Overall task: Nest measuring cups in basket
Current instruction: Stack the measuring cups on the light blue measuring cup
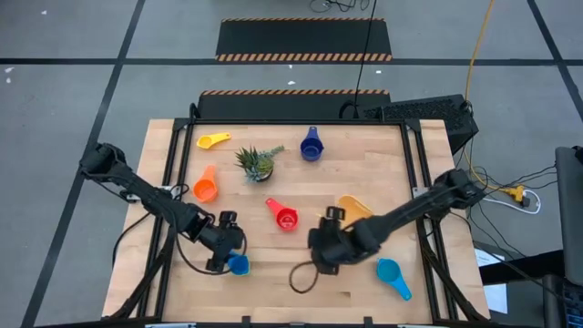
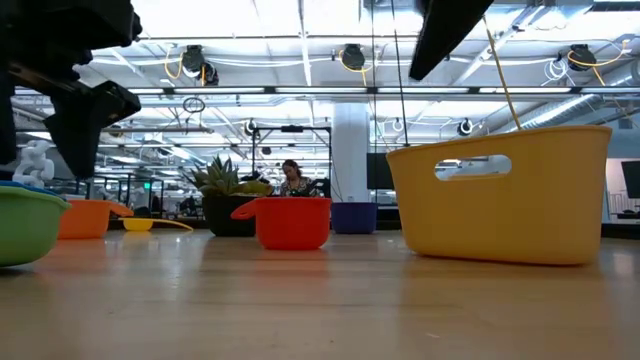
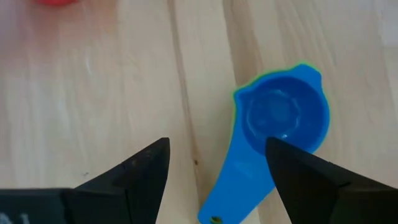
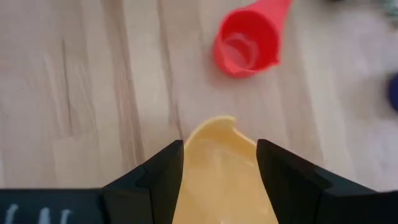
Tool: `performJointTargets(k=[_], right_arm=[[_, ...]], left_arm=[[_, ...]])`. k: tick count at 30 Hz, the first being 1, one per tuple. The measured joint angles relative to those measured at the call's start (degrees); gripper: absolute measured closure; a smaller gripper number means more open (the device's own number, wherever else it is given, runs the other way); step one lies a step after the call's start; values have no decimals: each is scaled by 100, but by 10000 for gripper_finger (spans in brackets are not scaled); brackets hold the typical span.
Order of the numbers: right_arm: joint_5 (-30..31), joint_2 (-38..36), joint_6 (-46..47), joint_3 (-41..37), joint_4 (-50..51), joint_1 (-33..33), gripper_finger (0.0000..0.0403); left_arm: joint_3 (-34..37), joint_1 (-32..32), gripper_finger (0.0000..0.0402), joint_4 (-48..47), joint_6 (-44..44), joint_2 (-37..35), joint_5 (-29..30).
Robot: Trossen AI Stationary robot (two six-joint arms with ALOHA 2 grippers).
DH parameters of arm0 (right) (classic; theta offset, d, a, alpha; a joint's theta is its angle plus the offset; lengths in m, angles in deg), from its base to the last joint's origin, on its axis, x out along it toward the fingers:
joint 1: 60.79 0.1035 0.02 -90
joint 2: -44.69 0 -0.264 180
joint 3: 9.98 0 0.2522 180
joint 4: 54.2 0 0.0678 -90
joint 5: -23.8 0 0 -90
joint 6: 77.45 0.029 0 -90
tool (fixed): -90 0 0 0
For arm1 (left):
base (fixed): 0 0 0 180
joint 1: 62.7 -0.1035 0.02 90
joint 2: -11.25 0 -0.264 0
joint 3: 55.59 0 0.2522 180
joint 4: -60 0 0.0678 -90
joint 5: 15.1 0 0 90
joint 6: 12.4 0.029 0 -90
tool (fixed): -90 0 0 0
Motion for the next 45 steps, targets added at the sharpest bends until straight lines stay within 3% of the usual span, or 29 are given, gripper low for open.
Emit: performJointTargets(k=[10, 20, 28, 45], right_arm=[[304, -1199, 2280, -1623, 87, 466, 207], [278, -2094, 4023, -3019, 13, 1002, 206], [269, -2235, 4634, -3321, 168, 1352, 206], [47, -2246, 5123, -3322, -94, 1429, 206]], left_arm=[[0, -16, 137, 83, 72, 113, -274], [0, -161, 188, 129, 133, 295, -329], [-103, -450, 214, 354, 22, 295, -782], [-162, -505, 201, 88, 230, 422, -802]])
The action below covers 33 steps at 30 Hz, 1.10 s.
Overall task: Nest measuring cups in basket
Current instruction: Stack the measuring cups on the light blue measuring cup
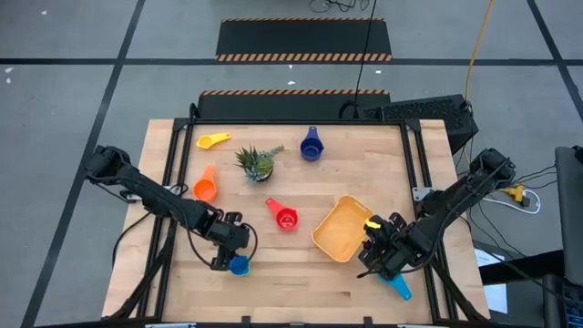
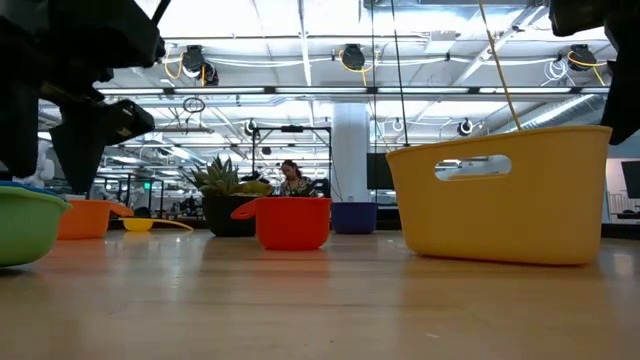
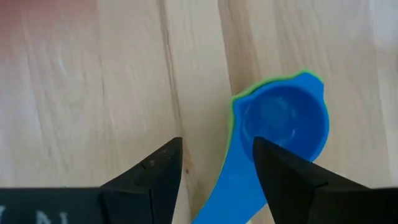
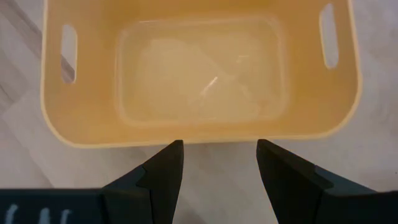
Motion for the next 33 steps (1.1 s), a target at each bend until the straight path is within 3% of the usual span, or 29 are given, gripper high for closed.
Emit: performJointTargets(k=[5, 17, 28, 30, 33], right_arm=[[-95, 0, 166, 0, 30, 73, 206], [-85, 0, 536, 0, 302, 337, 206], [-86, 0, 534, 0, 348, 337, 206], [-88, 0, 536, 0, 375, 337, 206], [-95, 0, 536, 0, 433, 337, 206]], left_arm=[[2, 2, 201, 19, 169, 355, -328], [0, -33, 201, 442, 301, 502, -275], [-22, 40, 203, 591, 273, 1093, -342], [-15, 43, 215, 699, 257, 1097, -282], [-11, 29, 269, 923, 279, 1101, -200]])
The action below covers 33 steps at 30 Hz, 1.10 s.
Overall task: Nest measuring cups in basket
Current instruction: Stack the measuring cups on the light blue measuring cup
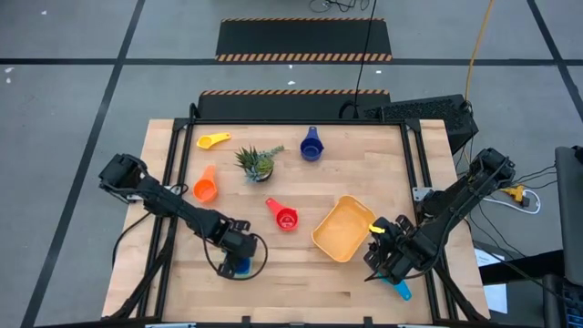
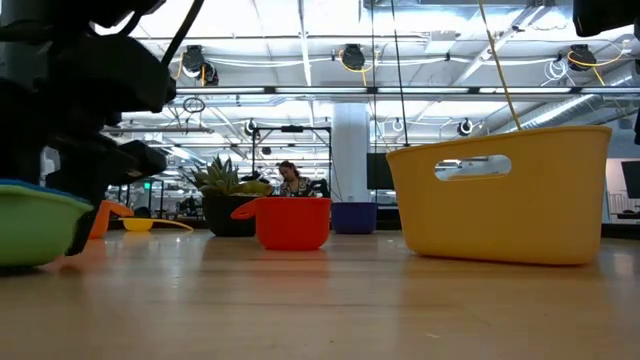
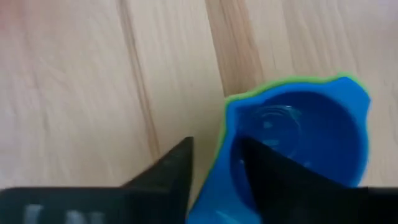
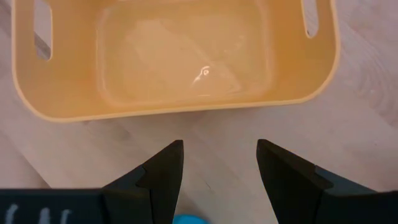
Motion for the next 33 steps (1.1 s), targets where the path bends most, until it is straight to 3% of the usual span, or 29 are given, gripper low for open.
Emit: performJointTargets(k=[4, 10, 14, 17, 20, 25, 28, 30, 33], right_arm=[[-1, 0, -1, 0, 27, 0, 206], [2, 0, -2, 0, 123, 0, 206], [53, 0, -7, 0, 127, 0, 206], [293, 0, -4, 0, 78, -4, 206], [788, 0, -4, 0, -221, -4, 206], [2535, 2, -349, 52, -937, -51, 209], [3954, 2, -1686, 157, -1733, -102, 220], [4860, 2, -3382, 181, -2771, -109, 229], [5717, 2, -6138, 183, -4602, -123, 241]], left_arm=[[-9, -85, 374, 21, -137, -29, 16], [-19, -157, 377, 101, -221, -118, 503], [-449, -158, 379, -133, 100, -151, 1059], [-938, -184, 379, -279, 413, -164, 1841], [-1512, -211, 379, -503, 697, -162, 3114], [-2428, -204, 379, -237, 1400, -167, 5111], [-2776, -233, 379, 411, 1934, -168, 5906], [-2868, -289, 379, 1101, 2252, -170, 5949], [-2871, -358, 379, 2264, 2730, -169, 5653]])
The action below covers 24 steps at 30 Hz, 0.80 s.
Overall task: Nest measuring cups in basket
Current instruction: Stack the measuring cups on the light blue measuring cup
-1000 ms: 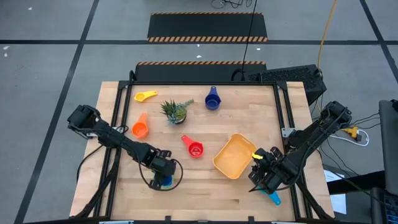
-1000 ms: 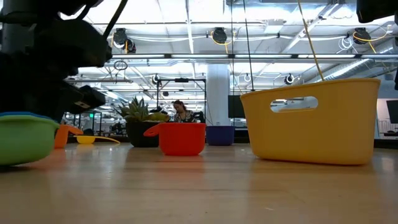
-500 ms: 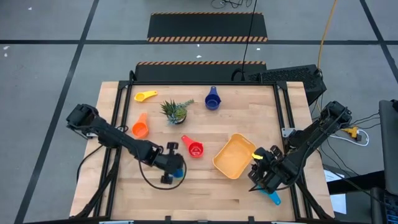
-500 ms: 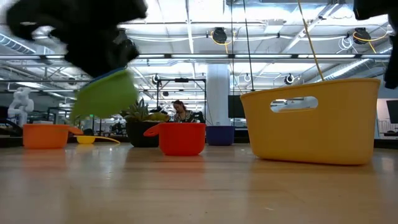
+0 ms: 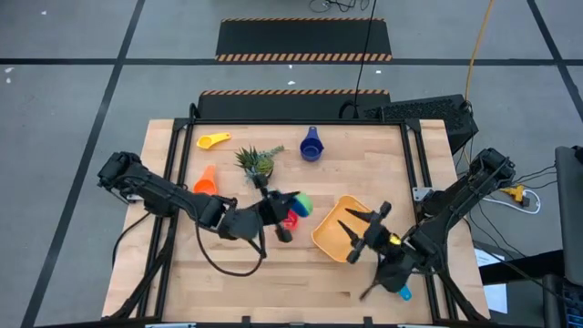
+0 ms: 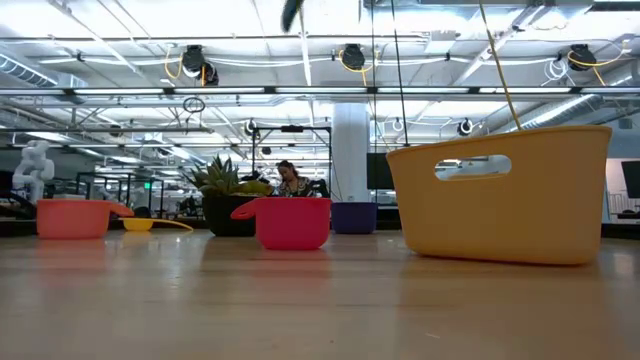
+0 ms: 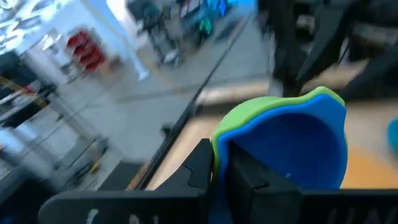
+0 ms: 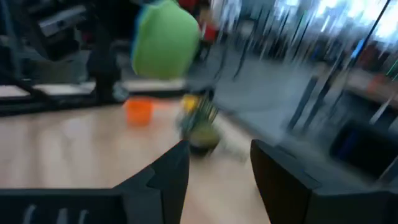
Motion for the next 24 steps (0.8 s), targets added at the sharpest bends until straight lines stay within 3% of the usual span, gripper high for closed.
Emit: performJointTargets(k=[3, 5, 9, 16, 21, 24], right_arm=[[377, 0, -1930, 7, -1374, -39, 249], [514, 0, -2533, 7, -1888, -49, 251], [692, 8, -2660, 5, -2097, -81, 252], [776, 182, -3058, -6, -2139, -188, 252], [756, 247, -4170, -9, -2499, -300, 252], [717, 245, -5003, -8, -2968, -363, 254]], left_arm=[[37, -96, 379, 855, 177, -2, -366], [63, -177, 379, 1193, 194, -2, -375], [294, -395, 379, 2466, 231, -2, -363], [870, -871, 379, 4775, 201, 0, -1353], [1131, -1231, 379, 5401, -684, 0, -2231], [1235, -1442, 379, 5507, -1123, 0, -2451]])
